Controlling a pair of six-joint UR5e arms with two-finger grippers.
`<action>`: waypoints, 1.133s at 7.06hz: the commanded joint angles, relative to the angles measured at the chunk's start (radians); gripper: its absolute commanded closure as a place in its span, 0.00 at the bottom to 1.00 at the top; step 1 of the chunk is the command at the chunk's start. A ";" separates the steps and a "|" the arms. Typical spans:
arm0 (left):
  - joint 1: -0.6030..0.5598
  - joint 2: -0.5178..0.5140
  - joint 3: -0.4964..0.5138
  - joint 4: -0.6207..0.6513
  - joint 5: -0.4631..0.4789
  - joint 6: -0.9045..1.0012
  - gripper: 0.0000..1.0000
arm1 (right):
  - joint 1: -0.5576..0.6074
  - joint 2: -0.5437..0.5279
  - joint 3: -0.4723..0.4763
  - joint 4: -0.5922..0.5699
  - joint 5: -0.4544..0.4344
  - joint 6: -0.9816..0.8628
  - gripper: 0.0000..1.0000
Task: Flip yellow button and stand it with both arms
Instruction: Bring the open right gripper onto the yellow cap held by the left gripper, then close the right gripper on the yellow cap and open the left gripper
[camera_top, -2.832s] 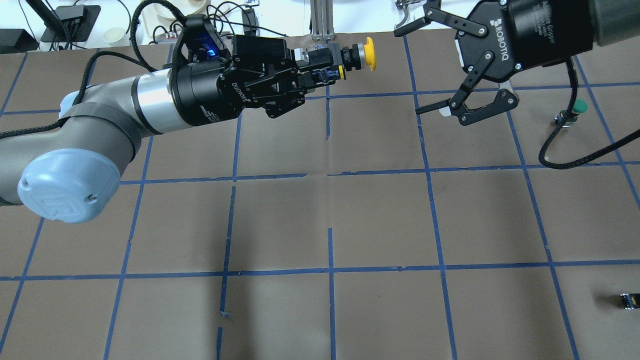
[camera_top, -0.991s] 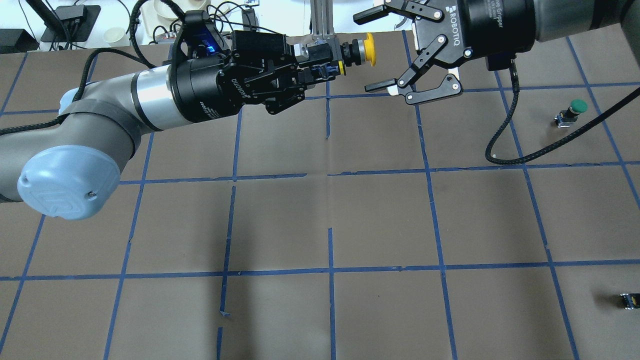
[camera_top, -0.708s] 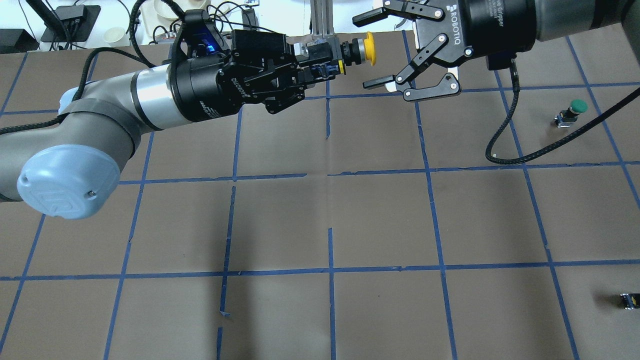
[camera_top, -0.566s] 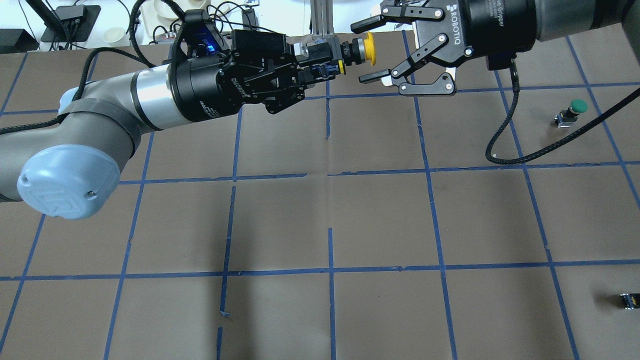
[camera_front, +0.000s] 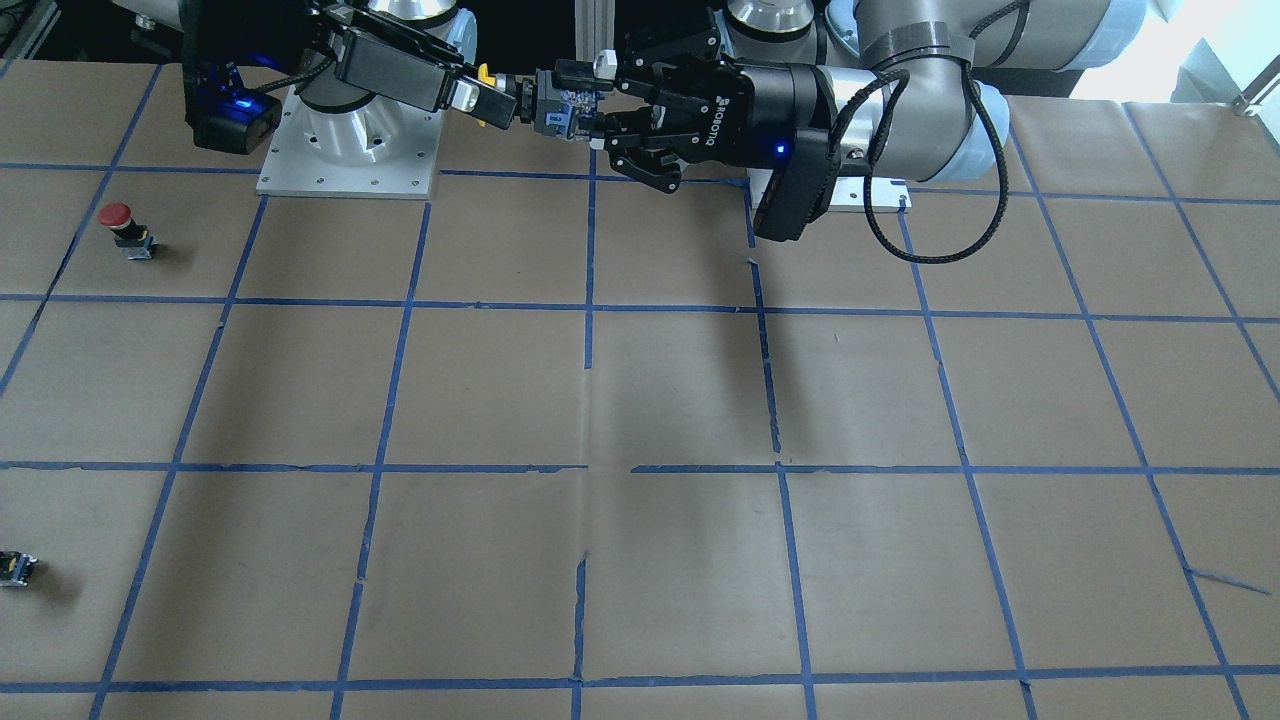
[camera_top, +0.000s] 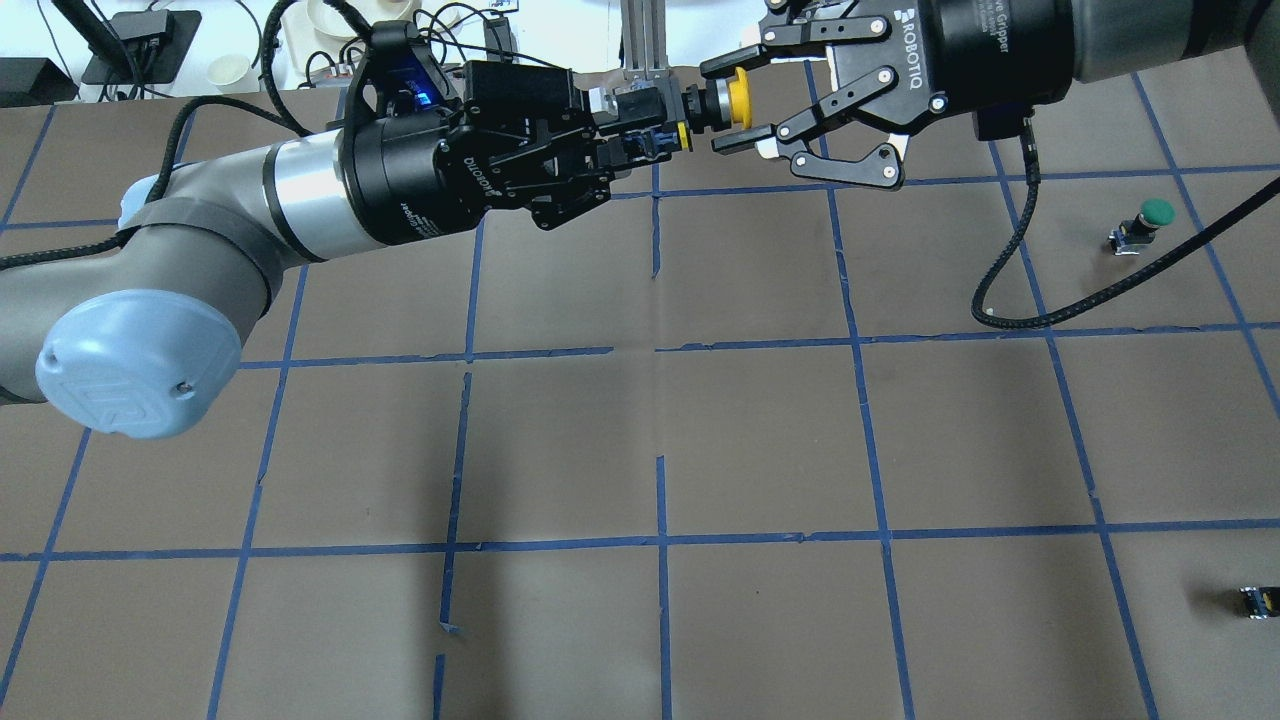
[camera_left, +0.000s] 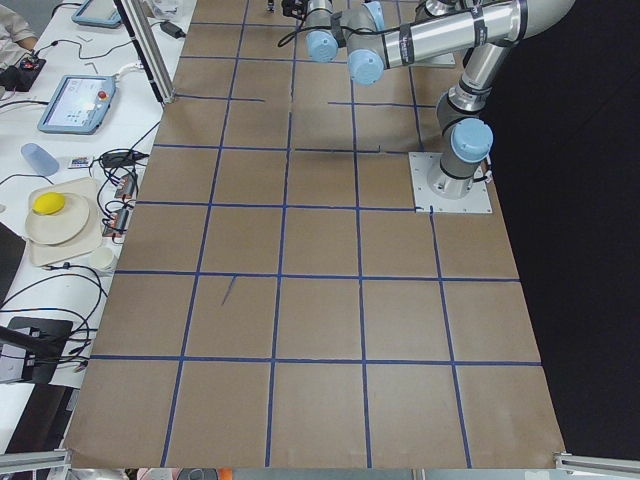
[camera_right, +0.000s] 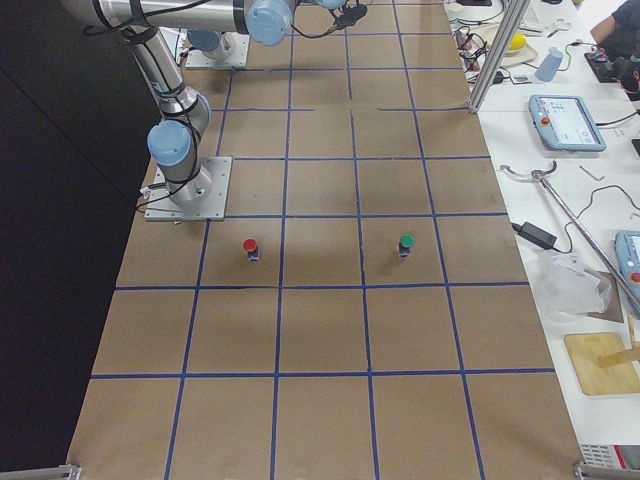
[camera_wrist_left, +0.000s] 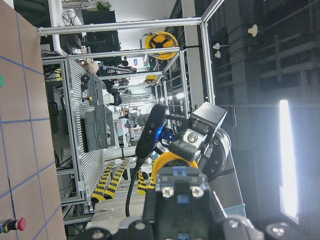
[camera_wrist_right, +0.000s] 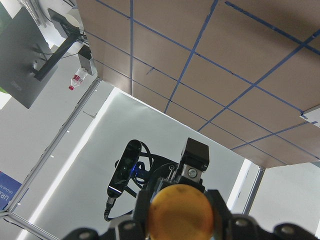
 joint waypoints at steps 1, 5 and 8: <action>-0.002 -0.002 -0.001 -0.001 0.008 -0.023 0.16 | 0.000 0.002 0.001 0.000 0.000 0.003 0.67; 0.044 0.012 0.010 0.003 0.185 -0.073 0.15 | -0.148 0.002 -0.006 -0.003 -0.089 -0.036 0.67; 0.076 -0.044 0.025 0.083 0.537 -0.072 0.11 | -0.150 -0.001 0.005 0.044 -0.426 -0.364 0.66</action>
